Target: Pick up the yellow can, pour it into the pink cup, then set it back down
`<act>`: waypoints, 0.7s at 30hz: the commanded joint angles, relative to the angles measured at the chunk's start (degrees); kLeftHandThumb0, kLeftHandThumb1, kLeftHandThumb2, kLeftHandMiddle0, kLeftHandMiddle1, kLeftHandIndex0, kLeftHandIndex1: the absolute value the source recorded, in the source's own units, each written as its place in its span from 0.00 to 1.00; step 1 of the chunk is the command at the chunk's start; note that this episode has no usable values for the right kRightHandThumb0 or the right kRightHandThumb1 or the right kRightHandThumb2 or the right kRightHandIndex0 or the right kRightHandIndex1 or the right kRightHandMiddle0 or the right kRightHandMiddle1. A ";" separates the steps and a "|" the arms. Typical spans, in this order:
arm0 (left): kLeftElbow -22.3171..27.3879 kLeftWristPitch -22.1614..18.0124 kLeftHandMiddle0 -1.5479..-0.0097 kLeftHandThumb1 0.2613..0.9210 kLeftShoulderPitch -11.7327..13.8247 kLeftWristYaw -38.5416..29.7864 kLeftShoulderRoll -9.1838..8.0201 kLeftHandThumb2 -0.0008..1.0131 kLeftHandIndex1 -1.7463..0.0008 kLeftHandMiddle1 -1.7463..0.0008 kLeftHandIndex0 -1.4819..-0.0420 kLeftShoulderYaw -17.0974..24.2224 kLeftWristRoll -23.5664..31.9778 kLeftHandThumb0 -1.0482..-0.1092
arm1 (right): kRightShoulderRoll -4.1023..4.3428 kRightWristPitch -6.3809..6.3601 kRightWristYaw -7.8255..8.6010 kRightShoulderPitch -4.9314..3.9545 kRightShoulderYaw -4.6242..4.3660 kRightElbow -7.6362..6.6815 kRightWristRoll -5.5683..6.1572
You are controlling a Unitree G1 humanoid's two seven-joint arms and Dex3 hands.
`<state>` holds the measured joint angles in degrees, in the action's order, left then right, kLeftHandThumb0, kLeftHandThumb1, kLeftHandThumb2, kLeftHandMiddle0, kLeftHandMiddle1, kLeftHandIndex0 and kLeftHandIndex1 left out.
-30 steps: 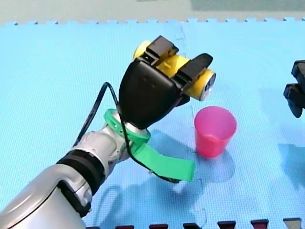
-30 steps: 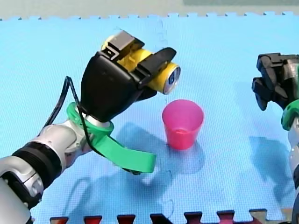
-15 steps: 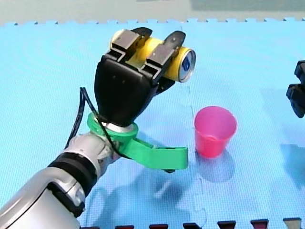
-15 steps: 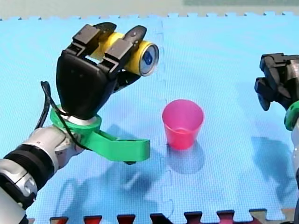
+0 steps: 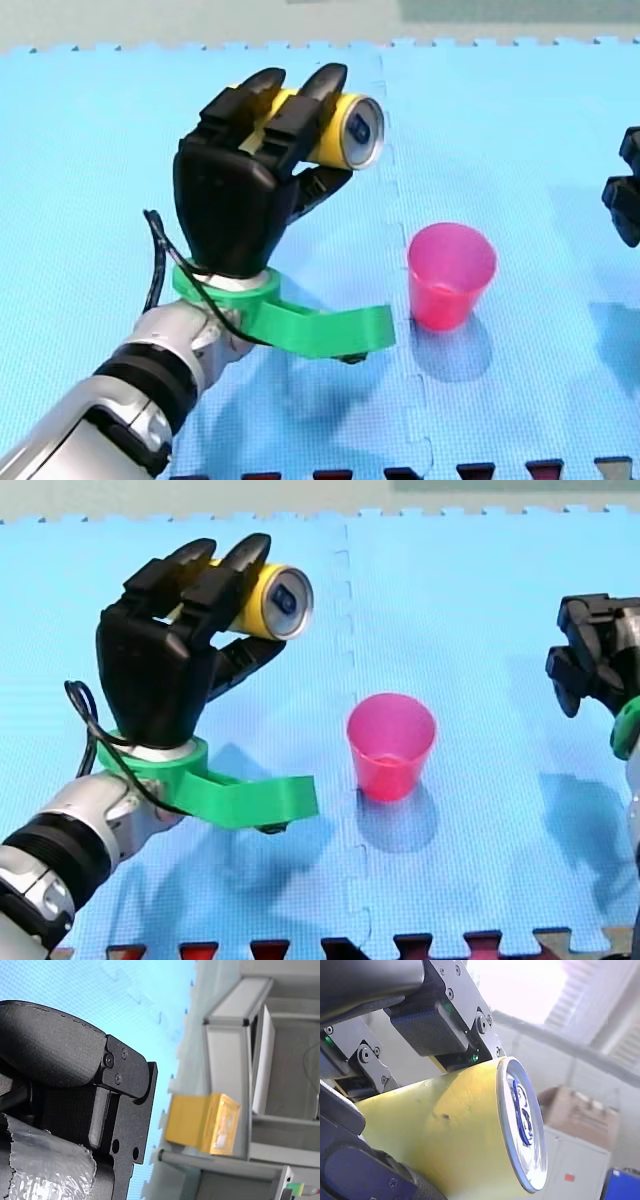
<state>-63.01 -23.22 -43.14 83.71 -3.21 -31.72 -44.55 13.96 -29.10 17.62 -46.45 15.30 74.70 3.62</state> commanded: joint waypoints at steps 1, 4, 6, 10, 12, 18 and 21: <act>1.14 -1.43 0.18 0.81 1.27 -0.97 0.16 0.00 0.99 0.97 0.21 1.86 1.74 0.71 | 0.25 0.19 0.09 -0.24 0.15 -0.15 0.21; 2.28 -2.97 0.17 0.80 2.55 -2.93 0.36 0.00 0.99 0.97 0.20 3.24 3.13 0.71 | 0.31 0.22 0.15 -0.22 0.13 -0.20 0.23; 3.12 -3.76 0.17 0.80 3.15 -3.78 0.46 0.00 0.99 0.97 0.20 3.95 3.59 0.71 | 0.33 0.27 0.13 -0.21 0.09 -0.22 0.21; 5.15 -3.97 0.16 0.77 4.46 -4.84 0.50 0.00 0.99 0.98 0.18 5.05 3.61 0.70 | 0.30 0.35 0.08 -0.17 0.04 -0.23 0.20; 5.88 -4.12 0.15 0.76 5.06 -5.43 0.53 0.00 0.99 0.98 0.18 5.64 3.78 0.69 | 0.28 0.47 0.03 -0.22 0.03 -0.19 0.19; 6.13 -7.40 0.15 0.75 7.41 -9.84 1.47 0.00 1.00 0.99 0.18 8.77 7.62 0.69 | 0.27 0.72 0.08 -0.31 0.08 -0.18 0.29; 6.57 -9.10 0.15 0.75 8.63 -12.81 2.10 0.00 1.00 0.99 0.18 10.54 9.95 0.70 | 0.28 0.88 -0.02 -0.32 0.09 -0.21 0.30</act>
<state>-56.93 -31.49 -34.90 71.60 -1.27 -22.18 -35.40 14.00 -28.41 17.66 -46.54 15.26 74.64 3.75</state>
